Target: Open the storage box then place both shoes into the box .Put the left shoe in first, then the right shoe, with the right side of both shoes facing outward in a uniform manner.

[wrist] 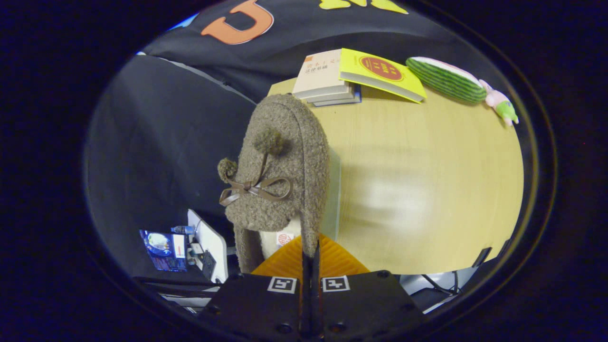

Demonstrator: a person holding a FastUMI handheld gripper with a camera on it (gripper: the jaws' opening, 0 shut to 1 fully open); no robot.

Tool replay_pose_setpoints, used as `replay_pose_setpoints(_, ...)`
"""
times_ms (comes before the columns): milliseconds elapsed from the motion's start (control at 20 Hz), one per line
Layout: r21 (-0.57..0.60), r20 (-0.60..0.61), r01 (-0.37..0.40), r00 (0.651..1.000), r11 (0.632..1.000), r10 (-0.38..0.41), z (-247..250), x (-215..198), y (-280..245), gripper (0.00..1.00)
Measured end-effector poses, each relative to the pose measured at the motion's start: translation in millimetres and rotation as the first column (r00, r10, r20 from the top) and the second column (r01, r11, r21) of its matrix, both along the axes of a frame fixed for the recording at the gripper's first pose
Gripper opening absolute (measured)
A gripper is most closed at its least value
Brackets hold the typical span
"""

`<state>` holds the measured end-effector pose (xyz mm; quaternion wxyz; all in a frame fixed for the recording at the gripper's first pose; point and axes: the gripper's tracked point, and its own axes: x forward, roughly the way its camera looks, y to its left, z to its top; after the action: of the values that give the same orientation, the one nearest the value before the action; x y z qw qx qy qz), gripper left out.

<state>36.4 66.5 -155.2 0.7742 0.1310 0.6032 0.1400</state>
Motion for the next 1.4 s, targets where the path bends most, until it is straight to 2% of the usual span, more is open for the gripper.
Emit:
replay_pose_setpoints(200,-0.034,-0.045,0.045,0.998,0.998,-0.047,-25,10,40,0.06)
replay_pose_setpoints(400,-0.08,-0.109,0.052,0.992,0.995,-0.06,-51,4,56,0.06)
replay_pose_setpoints(600,-0.093,-0.154,0.111,0.98,0.989,-0.125,-71,8,57,0.06)
replay_pose_setpoints(800,-0.139,-0.132,0.136,0.979,0.981,-0.155,-82,13,48,0.07)
replay_pose_setpoints(1000,-0.136,-0.093,0.152,0.982,0.979,-0.165,-79,19,54,0.25)
replay_pose_setpoints(1050,-0.127,-0.071,0.161,0.983,0.979,-0.171,-74,20,55,0.38)
replay_pose_setpoints(1100,-0.121,-0.043,0.164,0.985,0.979,-0.17,-67,22,56,0.44)
replay_pose_setpoints(1150,-0.119,-0.005,0.156,0.987,0.981,-0.158,-60,23,55,0.61)
replay_pose_setpoints(1200,-0.12,0.031,0.153,0.988,0.981,-0.151,-54,25,53,0.69)
replay_pose_setpoints(1300,-0.129,0.135,0.177,0.978,0.976,-0.159,-35,33,41,0.8)
replay_pose_setpoints(1400,-0.139,0.243,0.23,0.951,0.963,-0.192,-14,38,20,0.9)
